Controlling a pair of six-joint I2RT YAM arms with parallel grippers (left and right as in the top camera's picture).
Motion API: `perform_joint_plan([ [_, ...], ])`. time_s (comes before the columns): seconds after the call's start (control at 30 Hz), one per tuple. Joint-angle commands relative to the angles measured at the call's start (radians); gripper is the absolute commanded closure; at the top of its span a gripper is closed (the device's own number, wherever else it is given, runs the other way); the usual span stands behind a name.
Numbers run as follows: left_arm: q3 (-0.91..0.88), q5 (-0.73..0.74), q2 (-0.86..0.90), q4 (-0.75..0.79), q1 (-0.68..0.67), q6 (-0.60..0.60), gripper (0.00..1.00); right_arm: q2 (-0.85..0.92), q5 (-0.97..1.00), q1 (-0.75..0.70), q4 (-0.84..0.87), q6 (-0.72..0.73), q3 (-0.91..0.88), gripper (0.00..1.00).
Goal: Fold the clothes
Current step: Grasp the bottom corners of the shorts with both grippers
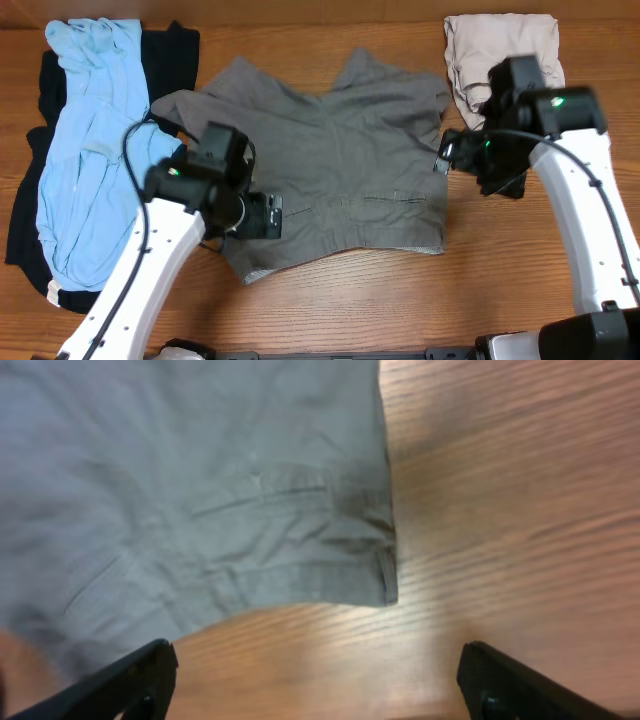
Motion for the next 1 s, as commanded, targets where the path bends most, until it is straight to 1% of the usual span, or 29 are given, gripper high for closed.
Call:
perform_joint_plan([
  [0.0,-0.122,-0.013,-0.017,0.09,-0.007,-0.08,0.05,-0.055,-0.023,0.002,0.086,0.015,-0.166,0.08],
  [0.17,-0.256,-0.022,-0.017,0.215,-0.007,-0.149,0.12,-0.058,-0.04,0.002,0.238,0.015,-0.359,0.09],
  [0.27,-0.32,-0.019,-0.017,0.252,-0.007,-0.195,0.16,-0.058,-0.055,0.002,0.293,0.015,-0.428,0.09],
  [0.3,-0.338,-0.02,-0.017,0.257,-0.007,-0.209,0.19,-0.058,-0.06,0.002,0.307,0.015,-0.446,0.09],
  [0.37,-0.372,-0.014,-0.017,0.262,-0.007,-0.235,0.32,-0.058,-0.062,0.002,0.33,0.019,-0.474,0.09],
  [0.43,-0.403,0.014,-0.017,0.269,-0.007,-0.249,0.48,-0.058,-0.062,0.002,0.347,0.019,-0.492,0.09],
  [0.47,-0.415,0.032,-0.017,0.274,-0.007,-0.249,0.55,-0.058,-0.062,0.002,0.355,0.019,-0.499,0.09],
  [0.5,-0.428,0.05,-0.017,0.278,-0.007,-0.249,0.59,-0.058,-0.063,0.002,0.367,0.019,-0.509,0.09],
  [0.53,-0.439,0.068,-0.017,0.282,-0.007,-0.249,0.6,-0.058,-0.065,0.002,0.375,0.019,-0.515,0.09],
  [0.63,-0.469,0.082,-0.016,0.293,-0.007,-0.249,0.62,-0.058,-0.074,0.002,0.396,0.019,-0.533,0.09],
  [0.67,-0.48,0.082,-0.017,0.298,-0.007,-0.249,0.65,-0.058,-0.077,0.002,0.399,0.019,-0.535,0.09],
  [0.7,-0.488,0.083,-0.017,0.3,-0.007,-0.249,0.68,-0.058,-0.078,0.002,0.401,0.019,-0.537,0.09],
  [0.73,-0.496,0.083,-0.016,0.301,-0.007,-0.249,0.77,-0.058,-0.08,0.002,0.402,0.019,-0.537,0.09],
  [0.8,-0.508,0.083,-0.016,0.3,-0.007,-0.249,0.88,-0.058,-0.08,0.002,0.41,0.019,-0.54,0.09],
  [0.87,-0.51,0.077,-0.016,0.304,-0.005,-0.248,0.96,-0.058,-0.08,0.002,0.423,0.019,-0.54,0.1],
  [0.97,-0.508,0.067,-0.016,0.339,-0.005,-0.249,0.96,-0.058,-0.087,0.002,0.465,0.014,-0.54,0.16],
])
